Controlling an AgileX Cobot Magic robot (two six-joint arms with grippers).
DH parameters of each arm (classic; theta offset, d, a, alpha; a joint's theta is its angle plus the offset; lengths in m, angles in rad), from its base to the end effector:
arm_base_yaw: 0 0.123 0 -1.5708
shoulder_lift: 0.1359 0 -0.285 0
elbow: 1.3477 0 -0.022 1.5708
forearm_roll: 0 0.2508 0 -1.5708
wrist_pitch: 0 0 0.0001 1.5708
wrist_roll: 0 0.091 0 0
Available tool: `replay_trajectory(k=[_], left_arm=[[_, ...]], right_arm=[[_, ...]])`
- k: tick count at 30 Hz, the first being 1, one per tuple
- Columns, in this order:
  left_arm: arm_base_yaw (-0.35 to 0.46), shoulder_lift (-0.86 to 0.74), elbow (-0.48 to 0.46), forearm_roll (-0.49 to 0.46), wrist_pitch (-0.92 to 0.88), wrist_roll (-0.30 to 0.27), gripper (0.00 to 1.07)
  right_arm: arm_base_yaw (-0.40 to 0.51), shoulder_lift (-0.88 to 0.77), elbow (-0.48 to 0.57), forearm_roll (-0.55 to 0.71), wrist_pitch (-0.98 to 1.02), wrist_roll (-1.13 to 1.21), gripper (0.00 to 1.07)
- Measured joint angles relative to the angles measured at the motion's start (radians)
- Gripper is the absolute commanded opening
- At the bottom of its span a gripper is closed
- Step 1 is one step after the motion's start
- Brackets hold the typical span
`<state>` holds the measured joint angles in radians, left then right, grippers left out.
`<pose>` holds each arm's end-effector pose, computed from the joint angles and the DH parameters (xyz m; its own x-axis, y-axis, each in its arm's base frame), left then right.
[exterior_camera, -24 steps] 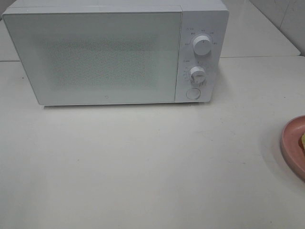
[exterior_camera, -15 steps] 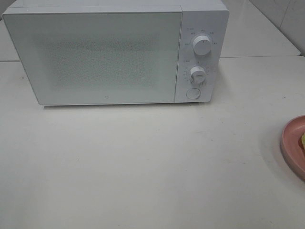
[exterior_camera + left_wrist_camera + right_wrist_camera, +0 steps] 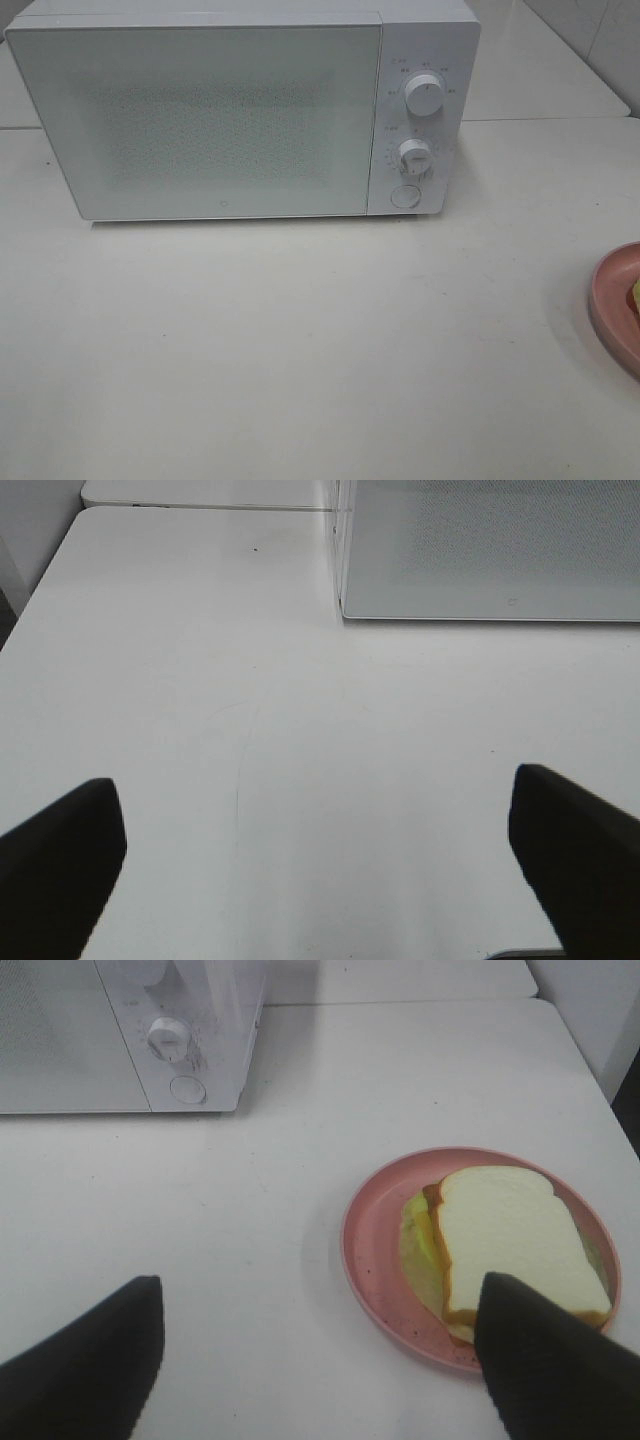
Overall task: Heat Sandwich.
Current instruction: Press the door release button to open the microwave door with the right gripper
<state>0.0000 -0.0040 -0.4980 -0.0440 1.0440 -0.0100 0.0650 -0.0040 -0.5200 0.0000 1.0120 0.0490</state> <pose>-0.0046 -0.0035 0.2781 -0.4398 -0.0321 -0.8975 0.0200 0.9988 -0.0456 -0.0060 -0.0004 0.2868 -0.3920 0.0236 -0.9196 -0.0458 0.9979 0.0451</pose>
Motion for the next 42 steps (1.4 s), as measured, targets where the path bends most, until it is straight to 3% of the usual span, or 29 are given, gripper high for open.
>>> replay_trajectory(k=[42], left_arm=[[0.0,0.0,0.0,0.0,0.0,0.0,0.99]], right_arm=[[0.0,0.751,-0.005,0.0,-0.585,0.0,0.76]])
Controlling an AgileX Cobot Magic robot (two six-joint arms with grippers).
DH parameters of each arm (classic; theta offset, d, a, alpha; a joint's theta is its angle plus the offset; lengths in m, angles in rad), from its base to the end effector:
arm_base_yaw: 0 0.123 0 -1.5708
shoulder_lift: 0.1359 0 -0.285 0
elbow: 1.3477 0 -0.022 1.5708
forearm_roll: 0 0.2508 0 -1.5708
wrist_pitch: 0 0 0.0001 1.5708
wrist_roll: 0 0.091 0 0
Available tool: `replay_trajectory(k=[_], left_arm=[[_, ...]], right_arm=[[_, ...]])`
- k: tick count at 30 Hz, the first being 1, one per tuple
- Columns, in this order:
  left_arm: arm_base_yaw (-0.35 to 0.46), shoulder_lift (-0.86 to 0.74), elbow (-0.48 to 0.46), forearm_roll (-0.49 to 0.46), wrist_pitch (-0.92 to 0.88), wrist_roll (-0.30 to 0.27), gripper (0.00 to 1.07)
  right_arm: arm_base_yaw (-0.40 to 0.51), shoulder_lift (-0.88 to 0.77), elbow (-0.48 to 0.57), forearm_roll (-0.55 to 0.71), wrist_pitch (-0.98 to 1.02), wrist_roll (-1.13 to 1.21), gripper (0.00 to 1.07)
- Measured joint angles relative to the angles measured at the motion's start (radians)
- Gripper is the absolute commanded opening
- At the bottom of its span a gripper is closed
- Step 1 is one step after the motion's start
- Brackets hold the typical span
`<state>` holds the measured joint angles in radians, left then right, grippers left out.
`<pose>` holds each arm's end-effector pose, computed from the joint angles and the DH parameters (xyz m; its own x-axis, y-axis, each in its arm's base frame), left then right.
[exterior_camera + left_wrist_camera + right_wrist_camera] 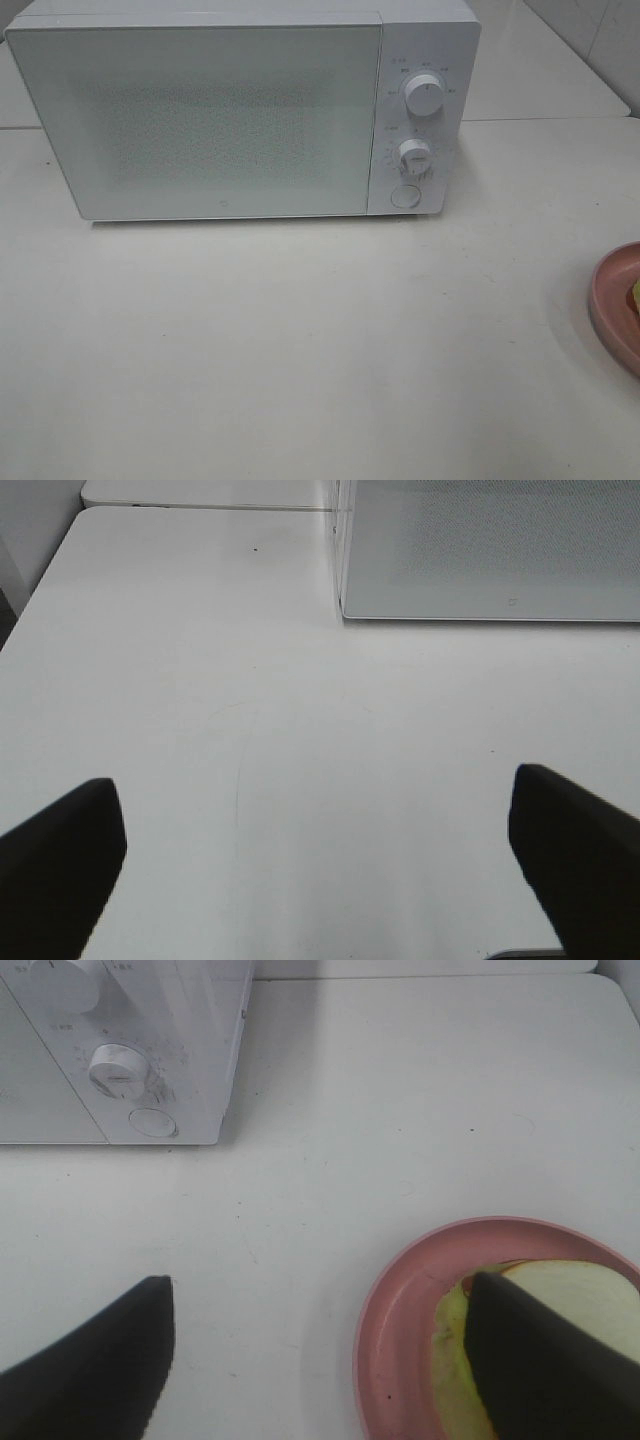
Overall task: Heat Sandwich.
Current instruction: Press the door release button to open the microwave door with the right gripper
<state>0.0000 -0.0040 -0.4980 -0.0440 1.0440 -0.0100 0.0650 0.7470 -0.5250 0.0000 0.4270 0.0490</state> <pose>-0.0046 -0.0035 0.2781 -0.4398 -0.0321 -0.8975 0.0200 0.9988 -0.0456 0.1472 0.0096 0.2827 -0.5341 0.0143 -0.8453 -0.0388 0.9984 0.0414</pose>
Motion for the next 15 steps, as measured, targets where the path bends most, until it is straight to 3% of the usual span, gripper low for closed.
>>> replay_trajectory(k=[15], left_arm=[[0.0,0.0,0.0,0.0,0.0,0.0,0.99]], right_arm=[[0.0,0.281,0.0,0.0,-0.315,0.047,0.76]])
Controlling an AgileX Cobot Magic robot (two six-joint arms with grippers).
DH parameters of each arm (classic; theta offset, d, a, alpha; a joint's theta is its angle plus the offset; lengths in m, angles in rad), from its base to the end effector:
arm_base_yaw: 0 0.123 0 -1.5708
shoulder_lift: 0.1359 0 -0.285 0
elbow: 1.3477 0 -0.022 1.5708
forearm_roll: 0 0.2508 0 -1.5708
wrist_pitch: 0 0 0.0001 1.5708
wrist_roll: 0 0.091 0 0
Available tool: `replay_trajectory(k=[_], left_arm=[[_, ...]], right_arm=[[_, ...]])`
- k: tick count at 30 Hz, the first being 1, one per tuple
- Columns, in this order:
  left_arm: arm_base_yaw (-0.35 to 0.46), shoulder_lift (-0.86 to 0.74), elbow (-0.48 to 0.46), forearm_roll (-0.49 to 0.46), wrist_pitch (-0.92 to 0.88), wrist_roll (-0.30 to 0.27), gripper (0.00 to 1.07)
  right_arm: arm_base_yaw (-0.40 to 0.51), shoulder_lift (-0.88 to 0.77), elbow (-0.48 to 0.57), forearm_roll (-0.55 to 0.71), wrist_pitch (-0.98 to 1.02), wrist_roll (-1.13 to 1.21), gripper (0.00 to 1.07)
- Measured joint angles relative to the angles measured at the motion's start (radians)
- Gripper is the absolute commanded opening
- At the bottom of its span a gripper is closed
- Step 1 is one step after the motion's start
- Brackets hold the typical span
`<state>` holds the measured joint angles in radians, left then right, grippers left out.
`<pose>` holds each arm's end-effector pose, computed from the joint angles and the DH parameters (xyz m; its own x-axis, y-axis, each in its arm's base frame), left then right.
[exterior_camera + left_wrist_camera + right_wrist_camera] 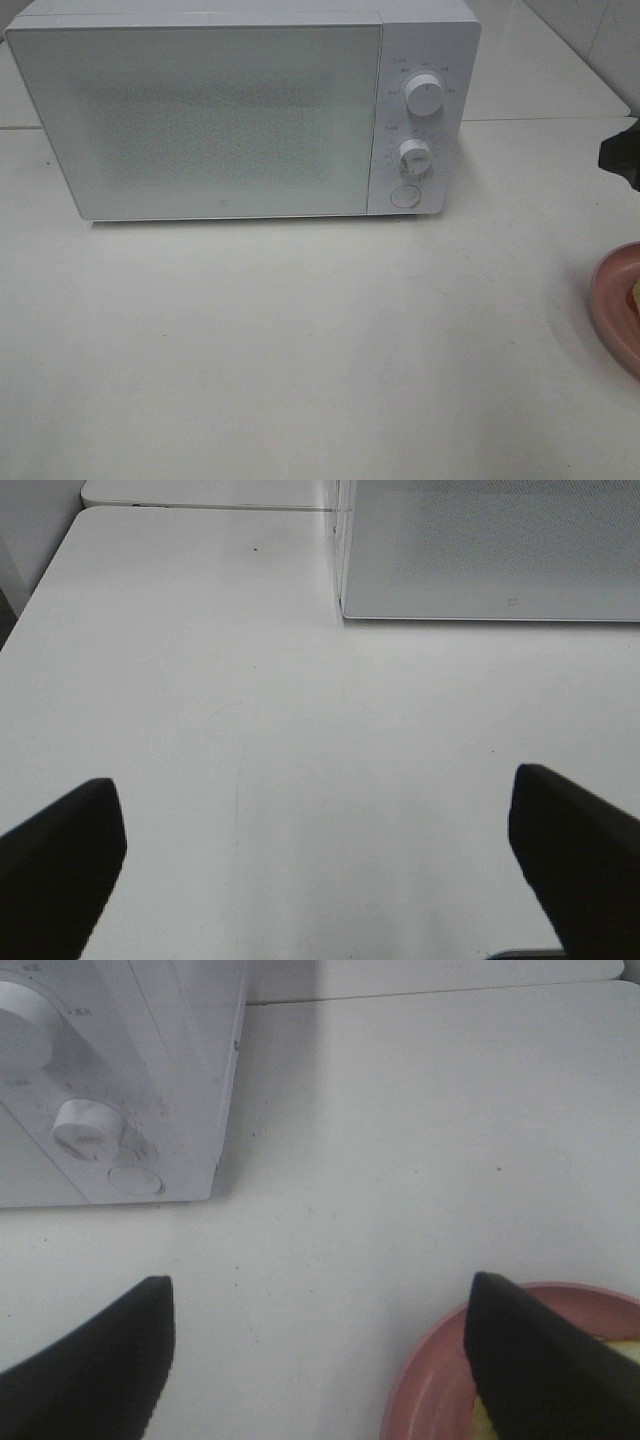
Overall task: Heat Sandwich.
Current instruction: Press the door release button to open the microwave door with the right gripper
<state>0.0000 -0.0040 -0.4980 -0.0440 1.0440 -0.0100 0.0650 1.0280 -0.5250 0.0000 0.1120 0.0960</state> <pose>-0.0046 -0.0035 0.2781 -0.4398 -0.0321 -0.8975 0.0200 0.9988 -0.0456 0.2037 0.0133 0.2576 -0.5065 0.0631 -0.8599 -0.0165 0.9964 0.0828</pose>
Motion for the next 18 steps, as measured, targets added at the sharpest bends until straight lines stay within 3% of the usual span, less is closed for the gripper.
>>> replay_trajectory(k=[9,18], left_arm=[[0.0,0.0,0.0,0.0,0.0,0.0,0.99],[0.0,0.0,0.0,0.0,0.0,0.0,0.99]], right_arm=[[0.0,0.147,0.006,0.0,-0.235,0.019,0.76],[0.009,0.214,0.115,0.105,-0.562,-0.018,0.76]])
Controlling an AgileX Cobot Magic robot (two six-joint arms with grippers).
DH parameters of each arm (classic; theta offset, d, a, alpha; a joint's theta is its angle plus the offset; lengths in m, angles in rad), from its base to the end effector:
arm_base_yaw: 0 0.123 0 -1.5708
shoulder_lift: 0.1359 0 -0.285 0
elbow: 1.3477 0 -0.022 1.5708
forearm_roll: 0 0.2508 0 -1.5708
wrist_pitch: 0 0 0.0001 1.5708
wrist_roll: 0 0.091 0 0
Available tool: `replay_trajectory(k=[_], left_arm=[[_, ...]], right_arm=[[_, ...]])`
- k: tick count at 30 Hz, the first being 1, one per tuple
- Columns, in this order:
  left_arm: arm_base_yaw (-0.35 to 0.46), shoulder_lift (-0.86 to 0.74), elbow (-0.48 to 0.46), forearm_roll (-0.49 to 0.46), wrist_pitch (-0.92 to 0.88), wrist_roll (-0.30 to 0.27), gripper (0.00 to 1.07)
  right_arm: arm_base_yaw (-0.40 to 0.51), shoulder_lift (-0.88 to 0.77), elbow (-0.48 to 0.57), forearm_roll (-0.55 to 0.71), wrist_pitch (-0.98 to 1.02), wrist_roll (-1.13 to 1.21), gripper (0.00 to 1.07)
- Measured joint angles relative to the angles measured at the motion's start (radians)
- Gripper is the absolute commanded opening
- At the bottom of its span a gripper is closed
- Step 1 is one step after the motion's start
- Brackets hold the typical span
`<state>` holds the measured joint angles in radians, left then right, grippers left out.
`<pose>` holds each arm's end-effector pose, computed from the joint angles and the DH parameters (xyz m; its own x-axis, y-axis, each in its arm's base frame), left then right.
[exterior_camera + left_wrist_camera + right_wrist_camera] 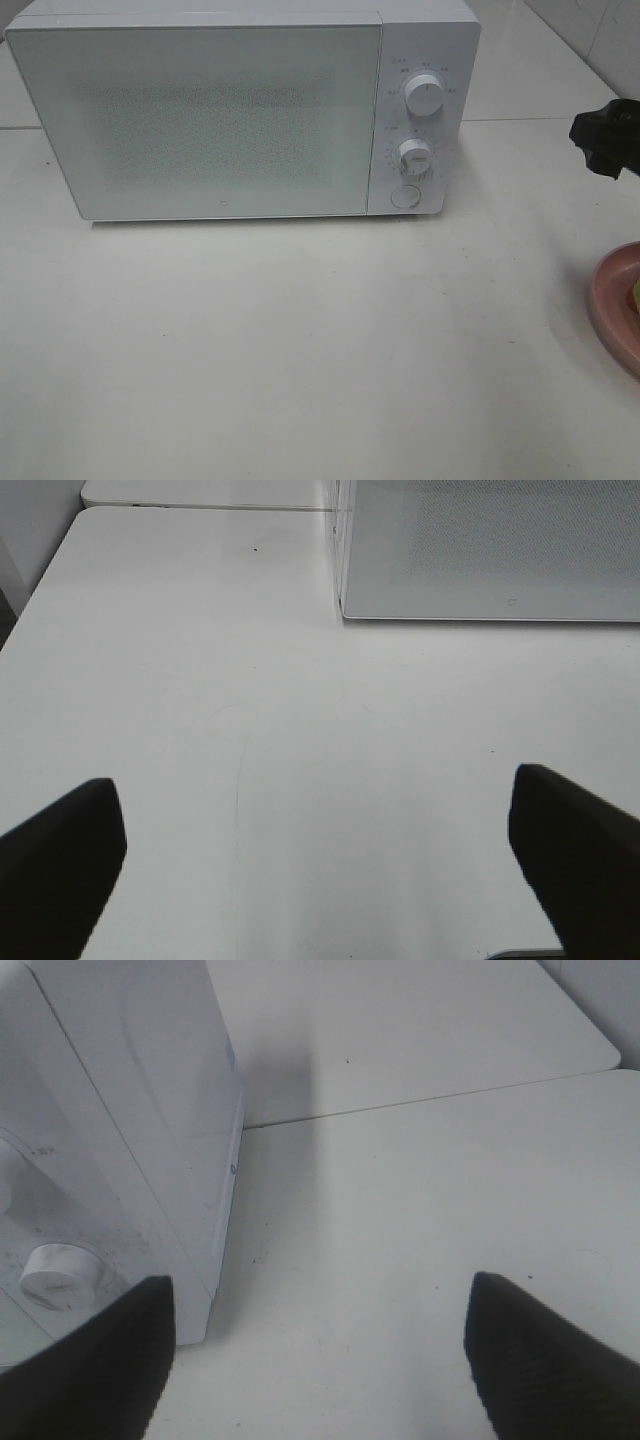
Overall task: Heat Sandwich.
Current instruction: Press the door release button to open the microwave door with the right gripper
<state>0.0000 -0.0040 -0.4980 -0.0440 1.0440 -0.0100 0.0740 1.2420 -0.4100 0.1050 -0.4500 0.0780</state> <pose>-0.0046 -0.0035 0.2781 -0.4398 -0.0321 -0.8975 0.0200 0.9988 -0.0456 0.2312 0.0130 0.2222 -0.2927 0.1503 -0.9443 0.0202 0.9883 0.1511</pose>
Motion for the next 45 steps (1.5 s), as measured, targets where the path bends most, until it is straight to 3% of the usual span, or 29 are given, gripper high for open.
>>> replay_trajectory(k=[6,17,29,37,45], left_arm=[[0.0,0.0,0.0,0.0,0.0,0.0,0.99],[0.0,0.0,0.0,0.0,0.0,0.0,0.99],[0.0,0.0,0.0,0.0,0.0,0.0,0.99],[0.0,0.0,0.0,0.0,0.0,0.0,0.99],[0.0,0.0,0.0,0.0,0.0,0.0,0.99]], right_arm=[[0.133,0.04,0.075,0.156,-0.184,-0.118,0.76],[0.384,0.185,0.085,0.421,-0.414,-0.283,0.76],[0.617,0.365,0.082,0.589,-0.596,-0.316,0.76],[0.705,0.437,0.073,0.654,-0.621,-0.319,0.76],[0.716,0.453,0.069,0.663,-0.621,-0.335,0.76]])
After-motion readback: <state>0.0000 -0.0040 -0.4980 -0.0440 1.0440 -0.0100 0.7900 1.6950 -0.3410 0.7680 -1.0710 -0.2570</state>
